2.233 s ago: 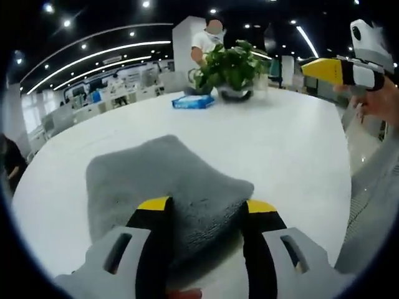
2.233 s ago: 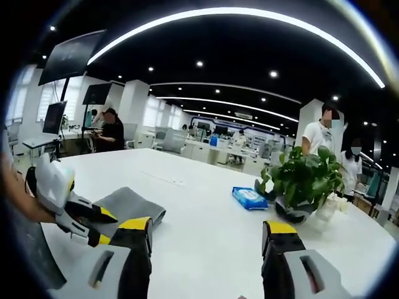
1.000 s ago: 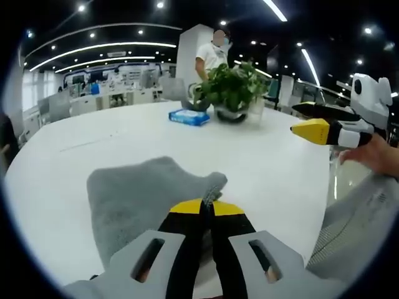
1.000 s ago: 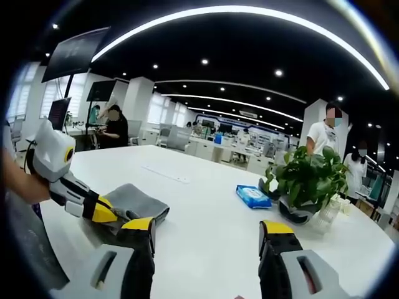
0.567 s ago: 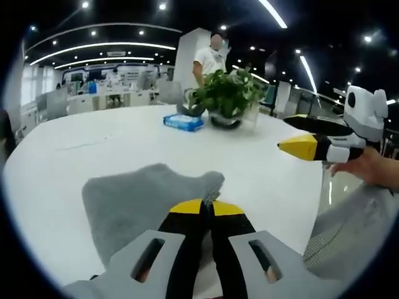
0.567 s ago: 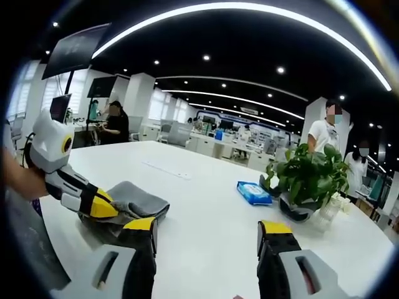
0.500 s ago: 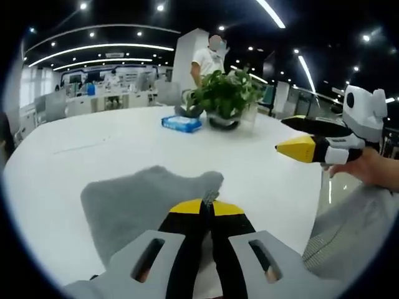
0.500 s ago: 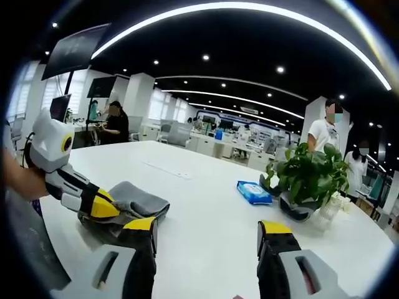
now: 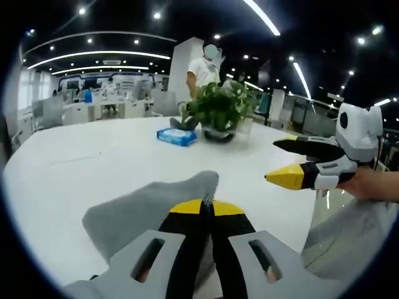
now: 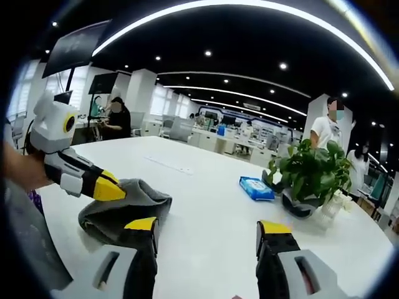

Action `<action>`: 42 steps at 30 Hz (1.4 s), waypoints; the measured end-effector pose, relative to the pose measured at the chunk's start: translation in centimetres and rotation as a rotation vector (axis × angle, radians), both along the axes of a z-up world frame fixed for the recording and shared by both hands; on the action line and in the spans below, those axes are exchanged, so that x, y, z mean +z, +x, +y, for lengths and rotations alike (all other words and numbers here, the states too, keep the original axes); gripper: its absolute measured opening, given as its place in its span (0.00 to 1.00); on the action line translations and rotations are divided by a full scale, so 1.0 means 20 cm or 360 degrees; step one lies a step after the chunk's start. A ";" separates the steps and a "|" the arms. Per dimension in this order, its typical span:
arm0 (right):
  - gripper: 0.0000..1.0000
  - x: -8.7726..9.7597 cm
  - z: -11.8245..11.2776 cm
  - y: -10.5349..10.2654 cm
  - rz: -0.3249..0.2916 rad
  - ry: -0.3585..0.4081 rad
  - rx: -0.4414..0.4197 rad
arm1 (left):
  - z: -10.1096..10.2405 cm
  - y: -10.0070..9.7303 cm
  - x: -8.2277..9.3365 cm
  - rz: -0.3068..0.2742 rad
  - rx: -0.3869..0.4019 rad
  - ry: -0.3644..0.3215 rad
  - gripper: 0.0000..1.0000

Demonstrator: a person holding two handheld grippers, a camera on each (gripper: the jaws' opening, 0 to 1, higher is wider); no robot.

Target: Open the folded towel by lifting each exposed corner and separating the folded layers until the towel lies flat within the target outline without major curled edges

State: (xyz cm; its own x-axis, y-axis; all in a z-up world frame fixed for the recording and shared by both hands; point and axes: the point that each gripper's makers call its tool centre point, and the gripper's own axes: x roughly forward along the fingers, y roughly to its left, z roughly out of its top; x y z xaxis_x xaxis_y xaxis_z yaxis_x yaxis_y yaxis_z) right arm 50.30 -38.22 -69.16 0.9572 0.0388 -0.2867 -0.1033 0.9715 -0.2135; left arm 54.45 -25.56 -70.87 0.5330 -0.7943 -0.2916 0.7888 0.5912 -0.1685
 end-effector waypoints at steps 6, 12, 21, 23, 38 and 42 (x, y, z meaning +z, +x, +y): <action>0.62 0.00 0.02 0.00 0.0009 0.0040 0.0017 | 0.08 0.03 0.06 -0.0023 0.0061 -0.0043 0.02; 0.62 -0.02 0.05 0.00 0.0035 0.0059 0.0059 | 0.19 0.08 0.11 -0.0056 0.0156 -0.0077 0.02; 0.61 -0.05 0.08 0.00 0.0072 0.0035 0.0108 | 0.35 0.13 0.14 -0.0097 0.0298 -0.0104 0.02; 0.60 -0.06 0.09 0.00 0.0081 0.0037 0.0116 | 0.38 0.13 0.14 -0.0094 0.0323 -0.0108 0.02; 0.57 -0.17 0.27 -0.02 0.0242 0.0160 0.0361 | 0.58 0.17 0.10 -0.0071 0.0480 -0.0125 0.02; 0.57 -0.19 0.30 -0.01 0.0289 0.0280 0.0388 | 0.62 0.18 0.09 -0.0069 0.0508 -0.0125 0.02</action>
State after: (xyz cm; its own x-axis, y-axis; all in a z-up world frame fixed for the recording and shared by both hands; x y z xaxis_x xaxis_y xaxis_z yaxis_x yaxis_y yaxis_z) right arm 50.16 -32.27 -73.00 0.8478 0.3239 -0.4200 -0.3578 0.9338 -0.0022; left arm 57.98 -13.10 -69.05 0.7692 -0.6044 -0.2077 0.5732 0.7961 -0.1938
